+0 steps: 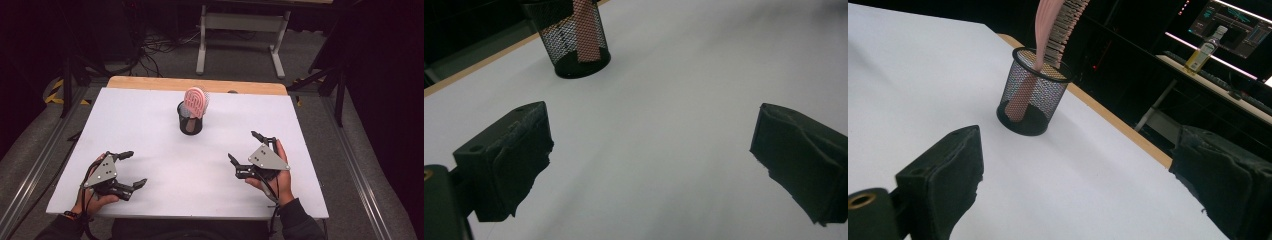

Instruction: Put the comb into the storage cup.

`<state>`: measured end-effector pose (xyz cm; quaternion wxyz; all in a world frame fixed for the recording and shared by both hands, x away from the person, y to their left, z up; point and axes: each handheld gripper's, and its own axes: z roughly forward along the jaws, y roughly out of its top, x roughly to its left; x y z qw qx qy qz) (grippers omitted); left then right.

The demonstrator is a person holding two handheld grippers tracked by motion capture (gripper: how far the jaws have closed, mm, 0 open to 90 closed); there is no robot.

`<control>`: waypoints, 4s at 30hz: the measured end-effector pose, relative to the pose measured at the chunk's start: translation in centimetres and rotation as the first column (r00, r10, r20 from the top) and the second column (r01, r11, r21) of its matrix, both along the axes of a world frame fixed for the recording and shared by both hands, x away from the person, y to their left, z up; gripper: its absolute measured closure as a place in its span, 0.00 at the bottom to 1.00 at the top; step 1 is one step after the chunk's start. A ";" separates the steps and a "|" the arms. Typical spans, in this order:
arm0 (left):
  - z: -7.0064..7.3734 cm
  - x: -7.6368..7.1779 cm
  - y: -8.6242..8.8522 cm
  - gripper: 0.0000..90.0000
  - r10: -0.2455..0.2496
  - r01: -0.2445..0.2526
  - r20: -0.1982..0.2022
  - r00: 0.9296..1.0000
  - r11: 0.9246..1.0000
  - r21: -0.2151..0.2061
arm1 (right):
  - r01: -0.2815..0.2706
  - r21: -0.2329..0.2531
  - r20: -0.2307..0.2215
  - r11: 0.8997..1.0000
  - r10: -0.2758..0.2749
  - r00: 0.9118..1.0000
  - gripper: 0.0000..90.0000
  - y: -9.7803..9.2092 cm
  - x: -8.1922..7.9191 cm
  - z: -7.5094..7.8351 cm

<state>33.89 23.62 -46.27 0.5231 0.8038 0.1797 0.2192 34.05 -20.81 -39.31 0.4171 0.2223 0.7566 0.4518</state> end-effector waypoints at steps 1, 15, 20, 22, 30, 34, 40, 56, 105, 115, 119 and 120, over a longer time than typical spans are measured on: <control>0.0 0.0 0.0 0.05 0.000 0.000 0.000 1.000 1.000 0.002 | 0.000 0.000 0.000 1.000 0.000 1.000 0.08 0.0 0.0 0.0; 0.0 -0.1 0.0 0.05 0.000 0.000 0.003 1.000 1.000 0.004 | 0.003 -0.016 -0.014 1.000 -0.003 1.000 0.08 -0.8 -0.8 -1.9; 0.1 -0.1 -0.1 0.05 0.000 0.000 0.006 1.000 1.000 0.008 | 0.011 -0.011 -0.020 1.000 -0.011 1.000 0.08 -1.3 -0.9 -2.4; 0.1 -0.1 -0.1 0.05 -0.001 0.001 0.004 1.000 1.000 0.006 | 0.008 -0.012 -0.022 1.000 -0.008 1.000 0.08 -1.4 -0.9 -2.5; 0.1 -0.1 -0.1 0.05 0.000 0.000 0.006 1.000 1.000 0.008 | 0.016 -0.016 -0.043 1.000 -0.016 0.999 0.07 -2.3 -1.0 -3.5; 0.1 -0.1 -0.1 0.05 0.000 0.000 0.007 1.000 1.000 0.007 | 0.024 -0.028 -0.045 0.999 -0.026 0.999 0.07 -2.7 -1.1 -4.0; 0.1 -0.2 0.0 0.05 -0.001 0.001 0.009 1.000 1.000 0.008 | 0.038 -0.019 -0.071 0.999 -0.039 0.997 0.06 -3.3 -1.3 -4.7; 0.0 0.0 -0.3 0.04 0.006 -0.006 0.011 1.000 1.000 0.020 | 0.056 -0.014 -0.095 0.998 -0.057 0.994 0.06 -4.5 -1.5 -5.4; 0.2 -0.3 0.3 0.04 0.032 -0.033 0.027 0.999 0.999 0.020 | 0.053 0.020 -0.052 0.998 -0.052 0.997 0.06 -4.1 -1.7 -4.7; 0.2 0.1 0.3 0.04 0.037 -0.037 0.020 0.999 0.999 0.011 | 0.063 0.047 -0.056 0.997 -0.061 0.997 0.07 -4.4 -1.6 -4.8; 0.2 0.1 0.4 0.04 0.047 -0.047 0.017 0.999 0.999 0.002 | 0.063 0.060 -0.056 0.996 -0.059 0.997 0.07 -4.4 -1.6 -4.8; 0.2 0.2 0.5 0.04 0.051 -0.051 0.013 0.999 0.999 -0.002 | 0.063 0.058 -0.055 0.996 -0.059 0.997 0.07 -4.4 -1.6 -4.7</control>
